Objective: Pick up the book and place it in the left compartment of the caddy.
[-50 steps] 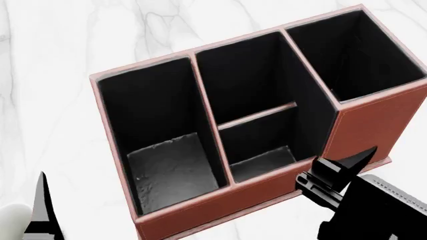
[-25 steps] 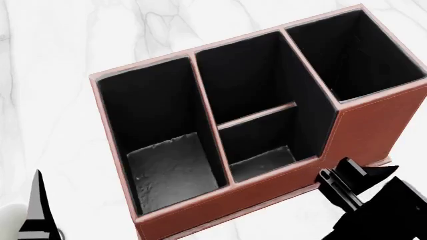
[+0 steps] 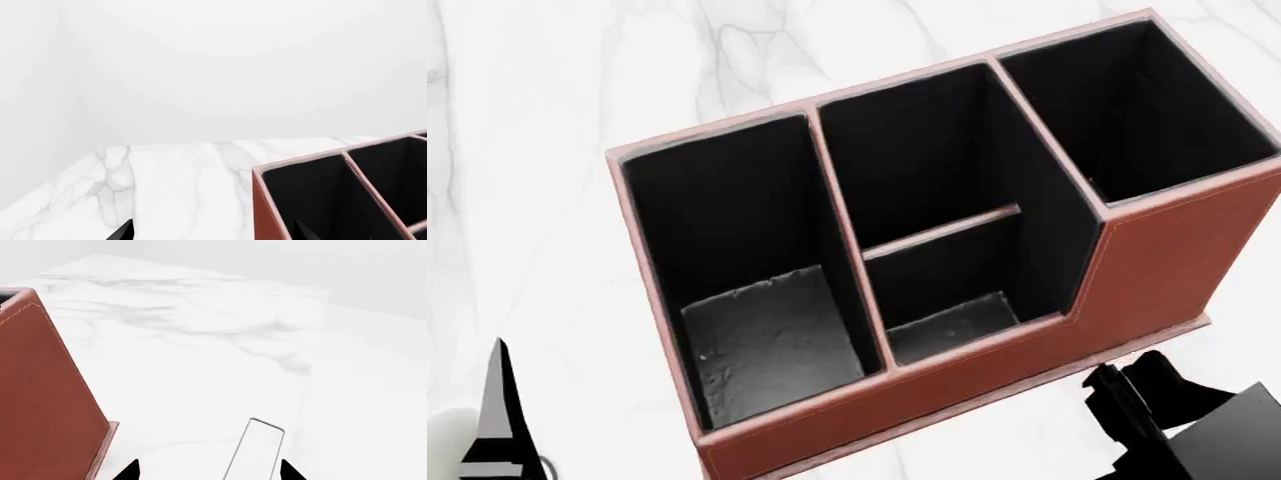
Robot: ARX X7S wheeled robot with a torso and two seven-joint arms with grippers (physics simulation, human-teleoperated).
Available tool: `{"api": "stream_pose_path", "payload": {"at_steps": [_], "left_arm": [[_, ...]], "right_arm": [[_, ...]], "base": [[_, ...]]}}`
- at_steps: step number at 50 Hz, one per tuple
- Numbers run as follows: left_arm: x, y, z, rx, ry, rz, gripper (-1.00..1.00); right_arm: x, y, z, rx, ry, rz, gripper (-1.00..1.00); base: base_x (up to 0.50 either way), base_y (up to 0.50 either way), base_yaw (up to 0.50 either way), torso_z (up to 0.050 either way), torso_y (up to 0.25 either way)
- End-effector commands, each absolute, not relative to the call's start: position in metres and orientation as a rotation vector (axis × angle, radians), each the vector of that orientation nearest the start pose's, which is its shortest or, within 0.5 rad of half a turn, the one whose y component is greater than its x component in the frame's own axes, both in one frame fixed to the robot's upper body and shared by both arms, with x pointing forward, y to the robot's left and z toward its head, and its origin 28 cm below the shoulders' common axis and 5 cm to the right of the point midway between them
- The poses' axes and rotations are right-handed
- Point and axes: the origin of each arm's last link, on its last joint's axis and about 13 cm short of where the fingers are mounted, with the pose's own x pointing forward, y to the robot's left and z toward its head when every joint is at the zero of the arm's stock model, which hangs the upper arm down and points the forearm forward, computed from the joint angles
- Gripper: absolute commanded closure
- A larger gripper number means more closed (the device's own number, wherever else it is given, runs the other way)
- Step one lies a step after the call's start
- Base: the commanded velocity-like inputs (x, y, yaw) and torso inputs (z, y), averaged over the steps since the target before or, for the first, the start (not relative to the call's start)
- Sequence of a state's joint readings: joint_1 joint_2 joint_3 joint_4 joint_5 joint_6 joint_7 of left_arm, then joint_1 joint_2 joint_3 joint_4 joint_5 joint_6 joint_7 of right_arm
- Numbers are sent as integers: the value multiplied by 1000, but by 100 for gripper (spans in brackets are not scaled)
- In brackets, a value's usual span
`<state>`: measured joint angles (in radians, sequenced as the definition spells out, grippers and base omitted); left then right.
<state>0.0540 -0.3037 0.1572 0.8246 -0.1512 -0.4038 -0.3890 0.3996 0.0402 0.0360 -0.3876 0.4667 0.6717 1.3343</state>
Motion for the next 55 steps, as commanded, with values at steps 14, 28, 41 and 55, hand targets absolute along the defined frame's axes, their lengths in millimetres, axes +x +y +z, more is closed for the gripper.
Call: {"api": "stream_pose_path", "payload": {"at_steps": [14,28,41,55], "left_arm": [[167,212,143,25,-346,49,-100],[166,213,143,10,-349,43,-100],[168,214,142,9,-346,40,-100],[167,214,144,6,-348,42,-100]], "right_arm": [[270,-79,160,468,133,-1110,-100],[281,-69,161,561,141,-1152,-100],[291,-83,154,601,135,-1303,-100],[306,-80,143,609,160,-1321,-100]], "base": [[0,0,0,0,0],[0,0,0,0,0],[0,0,0,0,0],[0,0,0,0,0]]}}
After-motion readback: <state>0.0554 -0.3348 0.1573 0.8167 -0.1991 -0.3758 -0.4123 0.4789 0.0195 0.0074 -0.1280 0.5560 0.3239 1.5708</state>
